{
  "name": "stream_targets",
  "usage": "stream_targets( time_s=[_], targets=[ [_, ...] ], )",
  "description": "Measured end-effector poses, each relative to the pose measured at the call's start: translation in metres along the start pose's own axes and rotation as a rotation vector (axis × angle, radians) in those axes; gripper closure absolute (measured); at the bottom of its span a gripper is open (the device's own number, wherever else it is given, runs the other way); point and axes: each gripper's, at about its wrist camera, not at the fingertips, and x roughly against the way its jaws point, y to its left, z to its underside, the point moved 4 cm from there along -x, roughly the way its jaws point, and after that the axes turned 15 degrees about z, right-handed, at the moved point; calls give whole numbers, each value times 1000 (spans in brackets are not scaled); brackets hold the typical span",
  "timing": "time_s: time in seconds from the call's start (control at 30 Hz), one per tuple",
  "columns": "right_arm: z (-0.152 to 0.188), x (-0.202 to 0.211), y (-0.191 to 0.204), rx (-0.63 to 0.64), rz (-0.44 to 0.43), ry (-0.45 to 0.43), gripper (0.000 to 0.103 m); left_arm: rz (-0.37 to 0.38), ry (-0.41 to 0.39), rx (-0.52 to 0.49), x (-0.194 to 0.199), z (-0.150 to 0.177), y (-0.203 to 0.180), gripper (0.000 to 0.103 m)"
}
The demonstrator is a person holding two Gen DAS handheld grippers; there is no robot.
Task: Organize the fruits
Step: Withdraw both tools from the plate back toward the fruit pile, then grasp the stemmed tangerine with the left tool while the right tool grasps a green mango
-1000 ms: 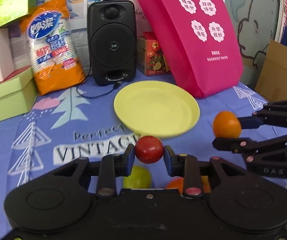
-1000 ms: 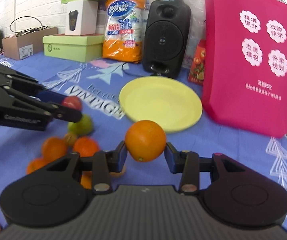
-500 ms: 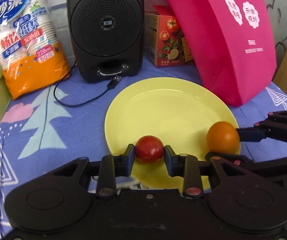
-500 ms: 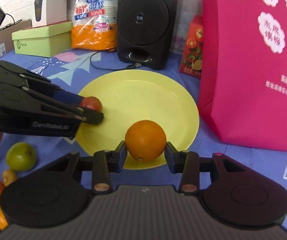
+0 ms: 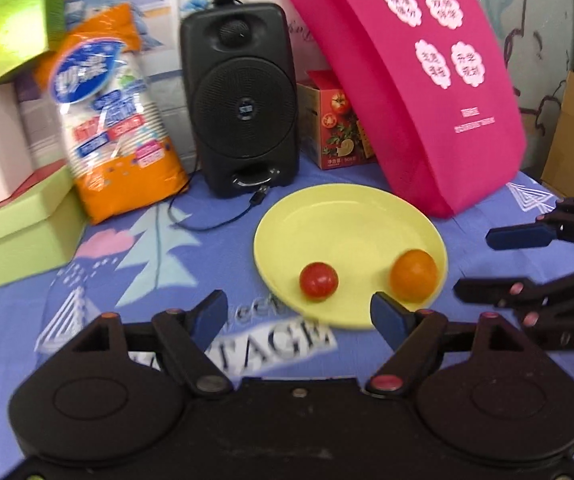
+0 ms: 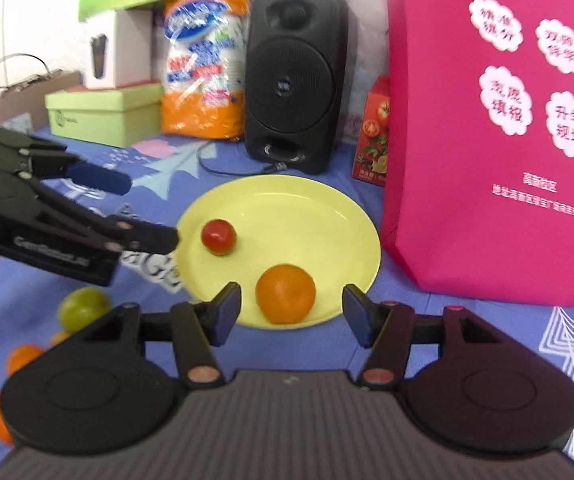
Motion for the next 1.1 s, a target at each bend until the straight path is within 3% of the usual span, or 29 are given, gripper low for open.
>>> stream_targets(
  time_s=[0.2, 0.53, 0.8, 1.1],
  targets=[
    [29, 52, 9, 6, -22, -18, 48, -5, -31, 40, 53, 38, -14, 24],
    [92, 120, 49, 104, -146, 20, 49, 44, -21, 62, 117, 106, -49, 24],
    [115, 126, 86, 191, -159, 68, 50, 82, 28, 57, 107, 134, -69, 24],
    [116, 120, 91, 204, -151, 70, 49, 64, 39, 98, 97, 137, -57, 24]
  ],
)
